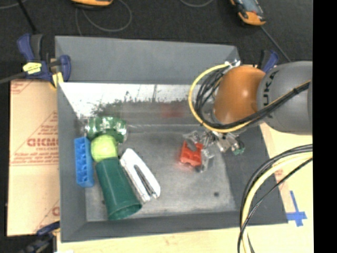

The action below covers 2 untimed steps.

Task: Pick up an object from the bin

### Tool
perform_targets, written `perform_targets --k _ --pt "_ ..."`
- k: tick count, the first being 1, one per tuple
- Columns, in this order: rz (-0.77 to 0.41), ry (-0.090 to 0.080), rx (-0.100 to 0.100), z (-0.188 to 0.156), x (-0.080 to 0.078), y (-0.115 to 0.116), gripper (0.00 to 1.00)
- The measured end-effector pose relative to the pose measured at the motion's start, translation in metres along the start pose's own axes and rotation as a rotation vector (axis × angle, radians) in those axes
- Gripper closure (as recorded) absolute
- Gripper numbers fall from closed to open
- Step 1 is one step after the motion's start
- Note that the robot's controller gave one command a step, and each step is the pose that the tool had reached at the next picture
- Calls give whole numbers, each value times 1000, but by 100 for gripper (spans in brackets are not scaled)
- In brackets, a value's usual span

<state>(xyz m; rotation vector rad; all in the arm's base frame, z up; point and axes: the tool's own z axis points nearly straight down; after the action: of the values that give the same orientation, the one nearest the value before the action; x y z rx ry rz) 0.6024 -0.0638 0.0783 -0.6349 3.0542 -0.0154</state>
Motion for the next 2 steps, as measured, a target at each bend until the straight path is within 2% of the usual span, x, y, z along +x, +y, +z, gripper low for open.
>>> perform_targets --k 1,2 --pt "-2 19 -13 -55 -3 -16 0" --pt "-6 17 -12 -117 -10 -37 0"
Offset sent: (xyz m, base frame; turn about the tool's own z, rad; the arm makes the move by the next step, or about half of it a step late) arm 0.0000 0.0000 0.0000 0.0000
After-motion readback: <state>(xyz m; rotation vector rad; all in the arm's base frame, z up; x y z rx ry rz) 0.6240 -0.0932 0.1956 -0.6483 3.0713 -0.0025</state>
